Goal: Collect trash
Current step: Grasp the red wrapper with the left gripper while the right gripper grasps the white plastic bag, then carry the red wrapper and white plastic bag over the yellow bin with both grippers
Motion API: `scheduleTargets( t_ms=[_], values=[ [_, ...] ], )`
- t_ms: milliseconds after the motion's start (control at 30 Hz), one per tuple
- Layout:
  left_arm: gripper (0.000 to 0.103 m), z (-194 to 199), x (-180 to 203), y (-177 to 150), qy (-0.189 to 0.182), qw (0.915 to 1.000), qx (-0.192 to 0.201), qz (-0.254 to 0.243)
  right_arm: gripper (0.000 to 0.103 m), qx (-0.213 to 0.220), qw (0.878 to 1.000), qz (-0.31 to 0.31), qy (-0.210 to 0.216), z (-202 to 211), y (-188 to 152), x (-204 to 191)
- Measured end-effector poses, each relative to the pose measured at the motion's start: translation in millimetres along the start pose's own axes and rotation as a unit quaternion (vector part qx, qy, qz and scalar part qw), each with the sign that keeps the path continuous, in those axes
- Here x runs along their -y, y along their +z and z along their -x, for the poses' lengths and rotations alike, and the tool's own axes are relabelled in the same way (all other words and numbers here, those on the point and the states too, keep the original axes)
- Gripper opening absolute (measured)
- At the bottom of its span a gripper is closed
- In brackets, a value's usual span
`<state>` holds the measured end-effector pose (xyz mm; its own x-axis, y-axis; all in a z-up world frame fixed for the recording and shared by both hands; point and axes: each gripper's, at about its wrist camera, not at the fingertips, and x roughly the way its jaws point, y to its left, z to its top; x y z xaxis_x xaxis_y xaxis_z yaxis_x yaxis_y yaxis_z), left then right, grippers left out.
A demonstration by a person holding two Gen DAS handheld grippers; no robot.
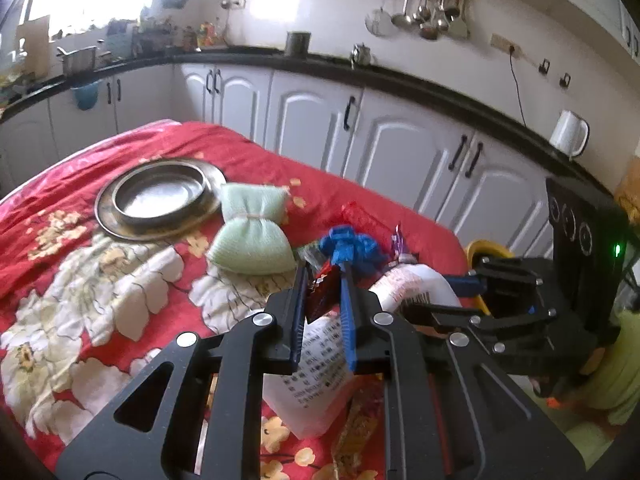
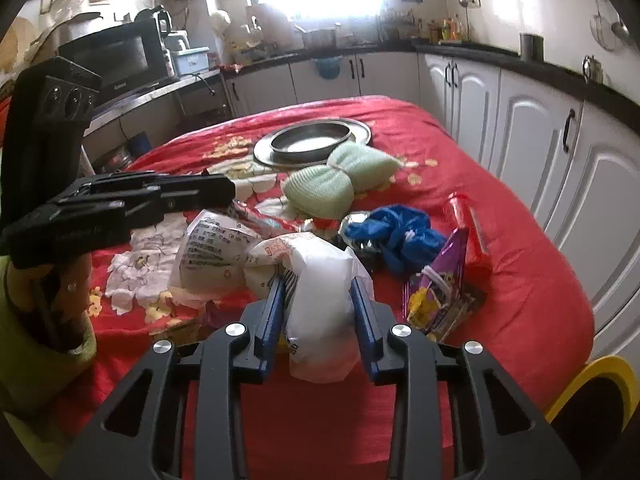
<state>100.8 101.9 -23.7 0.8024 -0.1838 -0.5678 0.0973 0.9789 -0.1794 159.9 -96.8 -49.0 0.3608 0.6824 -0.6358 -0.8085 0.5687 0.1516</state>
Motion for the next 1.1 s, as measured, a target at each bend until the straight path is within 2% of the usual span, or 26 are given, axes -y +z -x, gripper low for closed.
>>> scheduleTargets(
  t_ms=[267,667,1100],
  values=[
    [0.01,35,-2,17,0.004,0.9983,0.057,0.016,0.029,0.04,0.999,0.005,-0.004,26,12,-7],
    [0.01,62,12,27,-0.003,0.9946,0.102,0.015,0.029,0.084,0.996,-0.005,-0.031,67,19,4],
    [0.01,61,38,28,-0.036,0.9933,0.11,0.007,0.029,0.088,0.994,-0.03,-0.06,98,6,24]
  ],
)
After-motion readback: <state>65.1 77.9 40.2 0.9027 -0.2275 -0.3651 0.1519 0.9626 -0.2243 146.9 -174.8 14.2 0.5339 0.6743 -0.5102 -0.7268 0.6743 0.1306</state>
